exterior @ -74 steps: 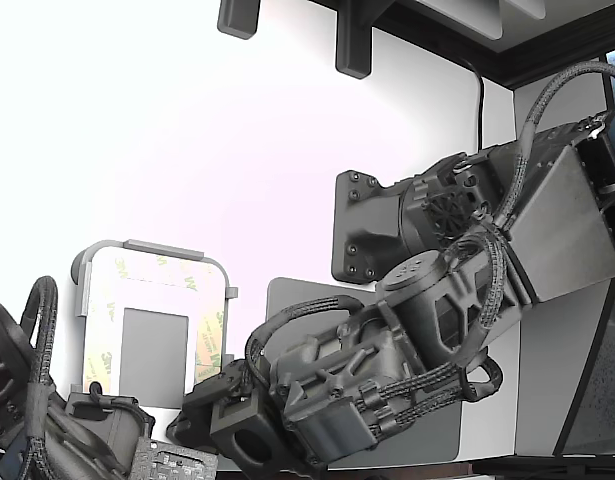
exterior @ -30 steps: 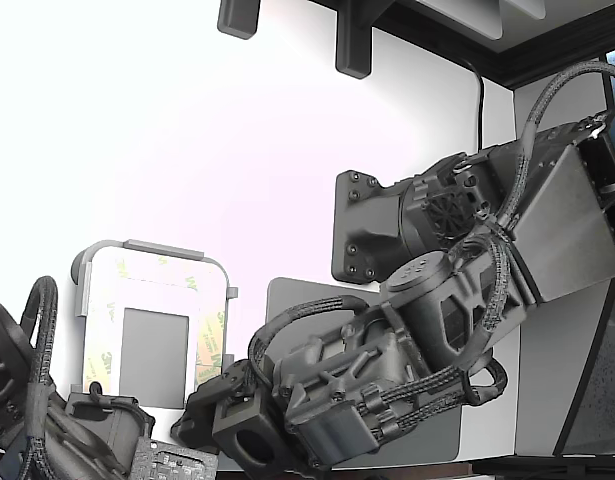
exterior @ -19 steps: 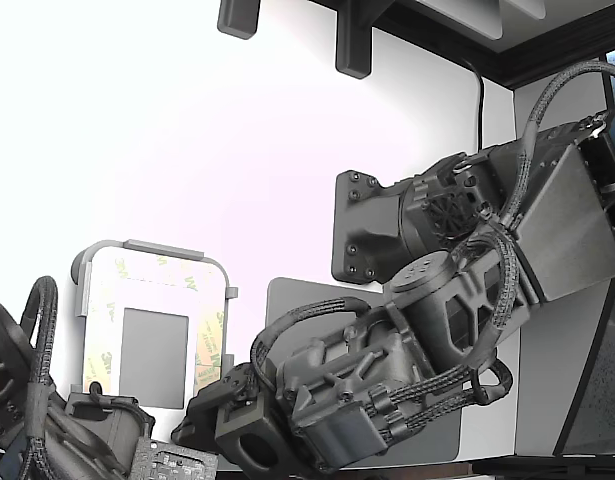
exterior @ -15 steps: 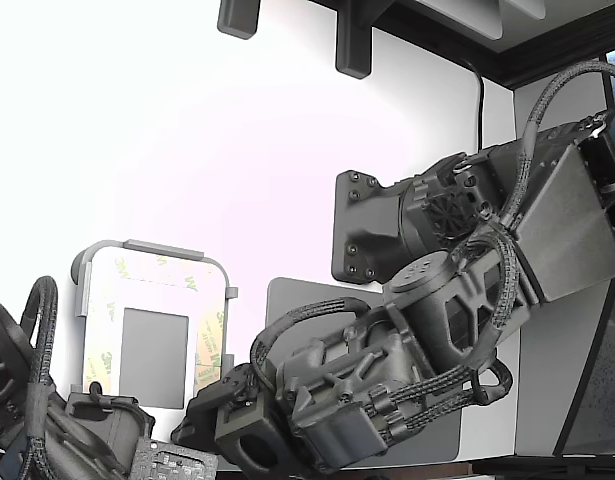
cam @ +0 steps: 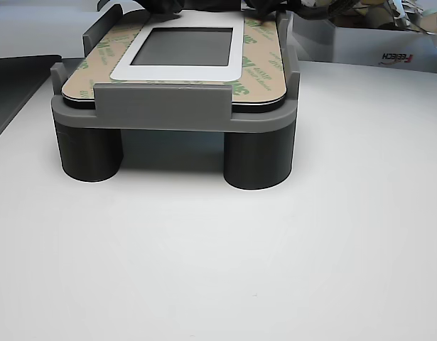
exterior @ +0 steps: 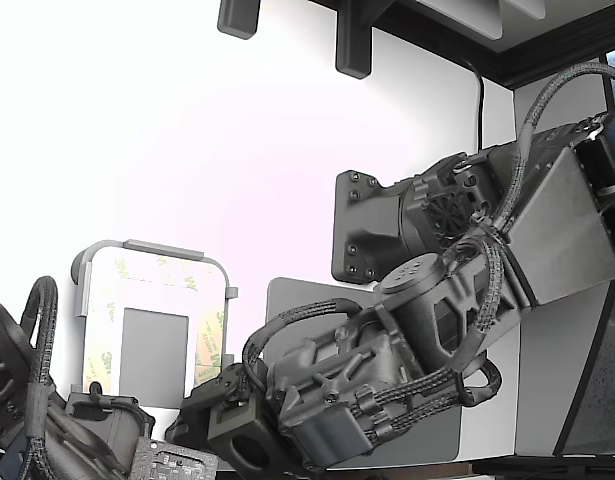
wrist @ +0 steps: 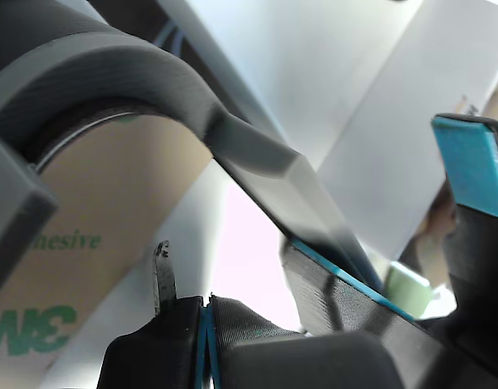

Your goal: Peel off protective film from adhesive tape.

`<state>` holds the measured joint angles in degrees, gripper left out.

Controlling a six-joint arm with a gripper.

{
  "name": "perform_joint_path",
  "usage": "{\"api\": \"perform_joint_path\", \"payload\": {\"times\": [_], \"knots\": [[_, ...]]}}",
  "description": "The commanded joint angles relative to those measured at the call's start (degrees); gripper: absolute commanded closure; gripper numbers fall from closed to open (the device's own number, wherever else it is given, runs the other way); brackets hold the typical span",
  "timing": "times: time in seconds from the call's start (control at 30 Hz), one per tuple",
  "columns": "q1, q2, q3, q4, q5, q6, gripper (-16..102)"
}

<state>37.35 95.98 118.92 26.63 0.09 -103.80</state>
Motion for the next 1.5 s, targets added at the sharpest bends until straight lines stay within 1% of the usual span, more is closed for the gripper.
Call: {"api": "perform_joint_path", "payload": {"times": [0.0,0.93,1.47], "knots": [[-1.1,0.9,-1.9,-0.3,0.1,-0.2,97],[-0.4,2.1,-1.3,0.7,-0.5,1.1,97],[-0.3,2.9,0.2,-0.3,-0.6,1.8,97]]}}
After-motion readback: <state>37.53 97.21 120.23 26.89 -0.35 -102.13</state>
